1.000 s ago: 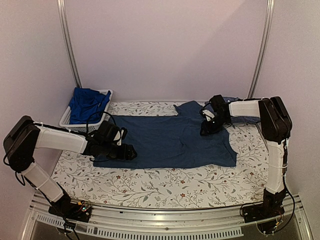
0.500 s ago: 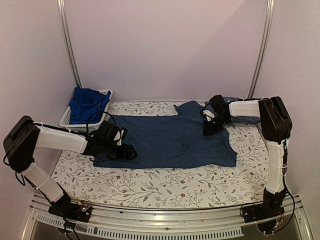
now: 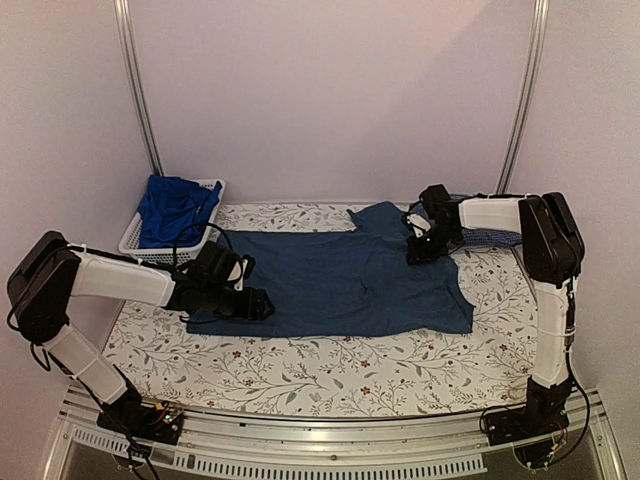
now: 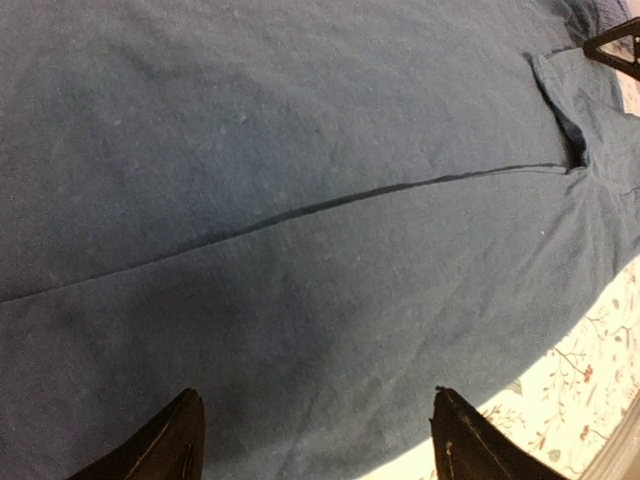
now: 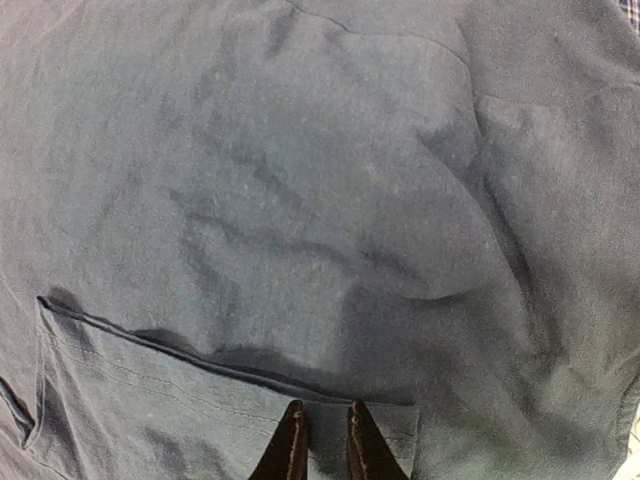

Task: Fold and stack the mixed laundry pile
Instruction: Adjust the 1/3-folded T-shirt at the center of the board.

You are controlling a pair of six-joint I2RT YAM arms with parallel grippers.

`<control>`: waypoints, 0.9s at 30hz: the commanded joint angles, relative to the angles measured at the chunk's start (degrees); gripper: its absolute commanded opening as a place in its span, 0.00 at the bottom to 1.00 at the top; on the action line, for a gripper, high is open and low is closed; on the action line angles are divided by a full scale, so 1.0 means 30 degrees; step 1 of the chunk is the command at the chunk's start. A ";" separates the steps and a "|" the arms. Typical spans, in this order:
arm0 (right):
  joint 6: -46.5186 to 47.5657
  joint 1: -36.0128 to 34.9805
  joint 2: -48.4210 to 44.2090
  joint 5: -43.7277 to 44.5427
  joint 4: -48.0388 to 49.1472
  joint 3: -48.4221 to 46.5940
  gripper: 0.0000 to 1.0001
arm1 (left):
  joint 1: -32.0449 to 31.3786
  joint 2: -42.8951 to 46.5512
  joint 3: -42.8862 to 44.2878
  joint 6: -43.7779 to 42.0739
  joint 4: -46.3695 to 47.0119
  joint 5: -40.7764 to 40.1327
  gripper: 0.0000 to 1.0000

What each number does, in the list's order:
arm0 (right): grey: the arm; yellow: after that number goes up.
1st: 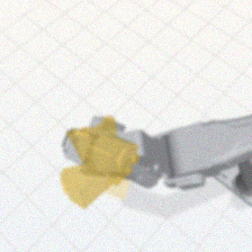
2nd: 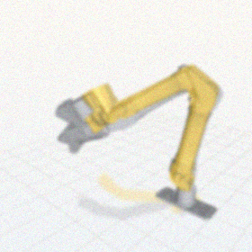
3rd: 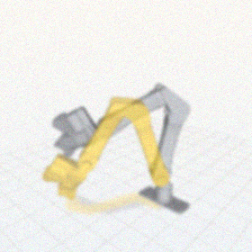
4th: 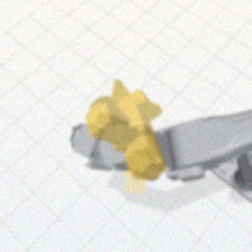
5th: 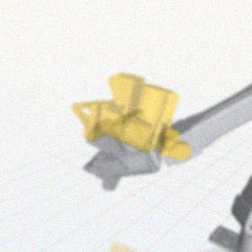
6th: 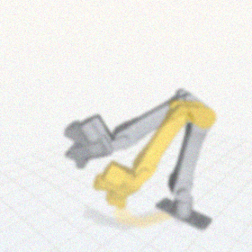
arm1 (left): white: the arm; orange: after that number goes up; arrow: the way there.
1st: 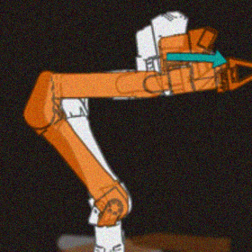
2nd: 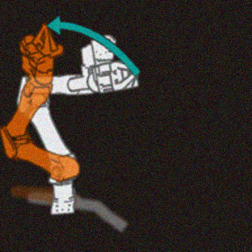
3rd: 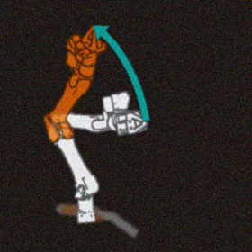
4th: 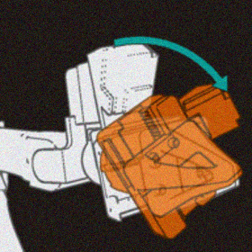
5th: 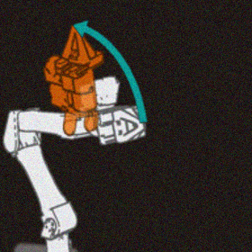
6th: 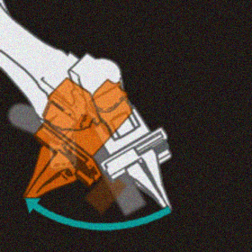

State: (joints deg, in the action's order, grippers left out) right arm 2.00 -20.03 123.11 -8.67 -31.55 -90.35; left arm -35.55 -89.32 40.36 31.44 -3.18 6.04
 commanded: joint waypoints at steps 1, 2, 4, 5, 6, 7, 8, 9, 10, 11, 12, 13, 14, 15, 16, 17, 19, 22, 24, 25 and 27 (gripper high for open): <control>-0.0384 0.0345 -0.0246 0.0387 0.0215 0.0437 0.21 | 0.0264 -0.0346 0.0492 -0.0258 0.0393 0.0212 0.78; -0.0423 0.0349 -0.0216 0.0573 0.0214 0.0437 0.26 | 0.0276 -0.0359 0.0492 -0.0238 0.0402 0.0212 0.78; -0.0555 0.0389 -0.0153 0.0862 0.0187 0.0465 0.30 | 0.0273 -0.0345 0.0494 -0.0269 0.0414 0.0234 0.78; -0.0573 0.0420 -0.0129 0.0962 0.0199 0.0481 0.32 | 0.0270 -0.0344 0.0493 -0.0265 0.0415 0.0240 0.78; -0.0578 0.0435 -0.0121 0.1044 0.0222 0.0494 0.32 | 0.0270 -0.0370 0.0492 -0.0271 0.0416 0.0263 0.77; -0.0579 0.0488 -0.0110 0.1131 0.0243 0.0510 0.33 | 0.0262 -0.0384 0.0518 -0.0298 0.0401 0.0270 0.77; -0.0579 0.0531 -0.0069 0.1142 0.0260 0.0509 0.34 | 0.0280 -0.0401 0.0536 -0.0305 0.0388 0.0271 0.77; -0.0579 0.0551 -0.0040 0.1132 0.0263 0.0498 0.34 | 0.0285 -0.0373 0.0556 -0.0288 0.0386 0.0256 0.77; -0.0579 0.0580 -0.0001 0.1131 0.0248 0.0460 0.34 | 0.0279 -0.0377 0.0552 -0.0304 0.0386 0.0243 0.77; -0.0579 0.0590 0.0072 0.1146 0.0261 0.0440 0.34 | 0.0271 -0.0374 0.0551 -0.0287 0.0386 0.0242 0.77; -0.0579 0.0588 0.0200 0.1169 0.0263 0.0412 0.34 | 0.0262 -0.0370 0.0551 -0.0285 0.0401 0.0243 0.77; -0.0777 0.0591 0.0303 0.1249 0.0263 0.0387 0.35 | 0.0287 -0.0399 0.0551 -0.0311 0.0410 0.0242 0.77; -0.1156 0.0636 0.0368 0.1274 0.0263 0.0380 0.35 | 0.0253 -0.0406 0.0551 -0.0299 0.0393 0.0267 0.77; -0.1207 0.0641 0.0427 0.1306 0.0263 0.0379 0.35 | 0.0267 -0.0403 0.0551 -0.0280 0.0387 0.0270 0.77; -0.1243 0.0624 0.0472 0.1358 0.0259 0.0379 0.35 | 0.0269 -0.0403 0.0533 -0.0262 0.0386 0.0271 0.77; -0.1250 0.0643 0.0524 0.1350 0.0255 0.0364 0.34 | 0.0277 -0.0399 0.0523 -0.0279 0.0386 0.0278 0.77; -0.1253 0.0655 0.0676 0.1351 0.0265 0.0350 0.34 | 0.0277 -0.0375 0.0525 -0.0286 0.0386 0.0248 0.77; -0.1256 0.0683 0.0921 0.1200 0.0204 0.0350 0.30 | 0.0280 -0.0354 0.0551 -0.0286 0.0362 0.0245 0.77; -0.1253 0.0686 0.0995 0.1085 0.0189 0.0350 0.25 | 0.0265 -0.0343 0.0551 -0.0316 0.0331 0.0217 0.77; -0.1238 0.0673 0.1002 0.1048 0.0195 0.0324 0.22 | 0.0298 -0.0344 0.0577 -0.0329 0.0328 0.0213 0.77; -0.1224 0.0685 0.0932 0.1003 0.0150 0.0295 0.16 | 0.0278 -0.0345 0.0580 -0.0362 0.0307 0.0212 0.77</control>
State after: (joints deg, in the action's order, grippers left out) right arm -1.45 -18.28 124.25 -5.43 -31.03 -89.34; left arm -35.55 -89.73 40.66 31.29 -2.81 6.66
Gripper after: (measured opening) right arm 0.197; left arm 0.774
